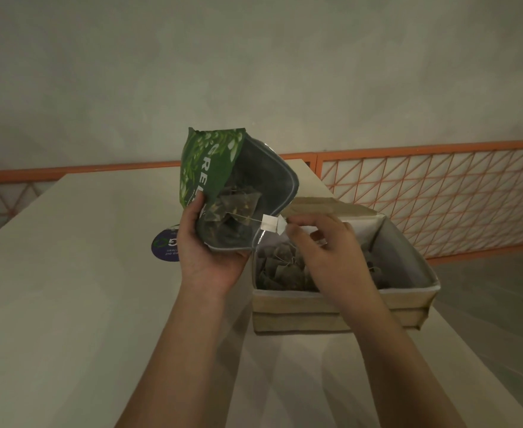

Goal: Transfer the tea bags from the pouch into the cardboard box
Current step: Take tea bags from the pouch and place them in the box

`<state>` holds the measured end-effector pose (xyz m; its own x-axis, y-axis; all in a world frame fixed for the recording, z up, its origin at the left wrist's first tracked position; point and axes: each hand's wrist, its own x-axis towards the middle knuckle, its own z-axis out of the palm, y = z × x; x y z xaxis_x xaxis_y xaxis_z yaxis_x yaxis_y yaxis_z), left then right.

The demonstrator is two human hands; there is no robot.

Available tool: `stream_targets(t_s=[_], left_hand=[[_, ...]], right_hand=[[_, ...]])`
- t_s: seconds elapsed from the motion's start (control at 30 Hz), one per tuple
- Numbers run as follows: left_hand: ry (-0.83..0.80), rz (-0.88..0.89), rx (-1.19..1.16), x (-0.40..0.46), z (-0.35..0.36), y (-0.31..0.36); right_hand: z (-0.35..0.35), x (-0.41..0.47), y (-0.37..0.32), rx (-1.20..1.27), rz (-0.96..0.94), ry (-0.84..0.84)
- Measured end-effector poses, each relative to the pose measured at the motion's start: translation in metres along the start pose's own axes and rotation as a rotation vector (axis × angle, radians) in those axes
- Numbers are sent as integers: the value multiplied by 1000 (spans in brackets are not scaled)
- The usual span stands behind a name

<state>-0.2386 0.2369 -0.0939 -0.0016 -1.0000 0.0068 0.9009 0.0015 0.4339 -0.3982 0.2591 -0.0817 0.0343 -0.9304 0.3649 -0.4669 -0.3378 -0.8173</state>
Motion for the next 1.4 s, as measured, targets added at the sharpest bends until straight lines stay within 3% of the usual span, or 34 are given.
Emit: stream_targets(t_s=[0.3, 0.57, 1.1, 1.4], left_hand=[[13, 19, -2, -1, 2, -1], [15, 8, -21, 0, 3, 0], [9, -1, -19, 0, 2, 1], [21, 7, 6, -2, 3, -1]], right_hand=[[-2, 10, -4, 339, 103, -60], [0, 1, -3, 394, 102, -22], [-1, 2, 8, 34, 52, -189], [-1, 3, 3, 33, 20, -103]])
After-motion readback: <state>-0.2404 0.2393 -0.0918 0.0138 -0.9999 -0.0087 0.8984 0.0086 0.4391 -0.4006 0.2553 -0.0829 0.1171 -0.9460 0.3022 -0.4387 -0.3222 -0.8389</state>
